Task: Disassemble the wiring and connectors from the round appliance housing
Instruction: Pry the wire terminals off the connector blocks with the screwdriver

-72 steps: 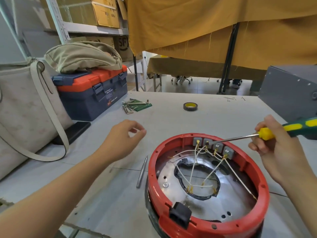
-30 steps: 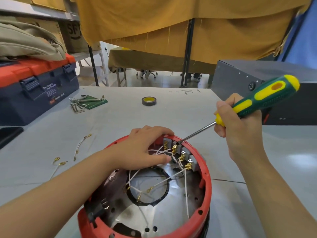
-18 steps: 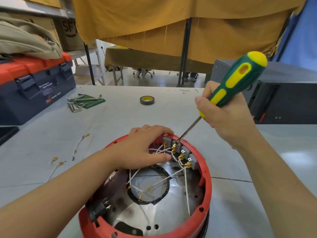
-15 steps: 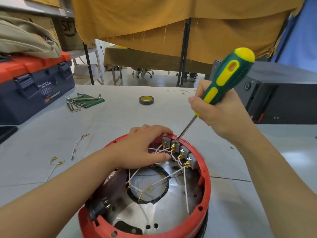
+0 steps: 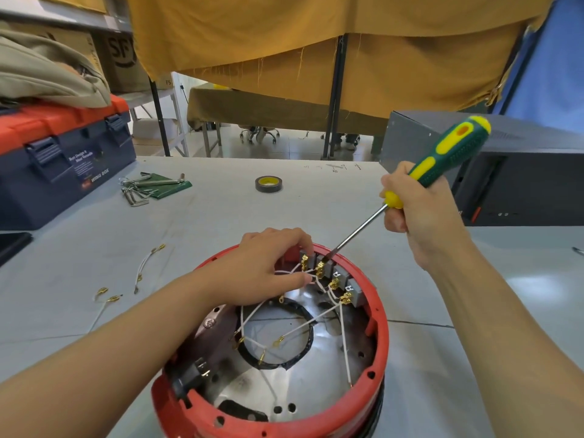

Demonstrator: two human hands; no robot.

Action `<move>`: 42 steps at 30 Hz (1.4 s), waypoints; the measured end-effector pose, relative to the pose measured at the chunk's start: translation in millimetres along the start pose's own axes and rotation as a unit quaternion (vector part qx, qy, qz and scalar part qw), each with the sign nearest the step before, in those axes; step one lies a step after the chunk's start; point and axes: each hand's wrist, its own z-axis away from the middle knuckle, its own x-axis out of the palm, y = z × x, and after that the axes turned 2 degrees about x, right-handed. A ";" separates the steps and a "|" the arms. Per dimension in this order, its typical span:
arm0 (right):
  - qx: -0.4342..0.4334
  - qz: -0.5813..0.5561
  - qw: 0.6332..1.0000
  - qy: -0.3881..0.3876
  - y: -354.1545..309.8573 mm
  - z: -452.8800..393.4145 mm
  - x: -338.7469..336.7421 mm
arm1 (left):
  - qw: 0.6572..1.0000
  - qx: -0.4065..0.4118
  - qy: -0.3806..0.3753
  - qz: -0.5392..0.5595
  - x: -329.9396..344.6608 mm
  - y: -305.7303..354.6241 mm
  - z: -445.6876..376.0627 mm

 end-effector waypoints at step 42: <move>0.030 -0.110 0.993 0.029 42.7 12.5 -8.4 | 0.998 0.015 0.043 0.031 4.4 3.0 -3.5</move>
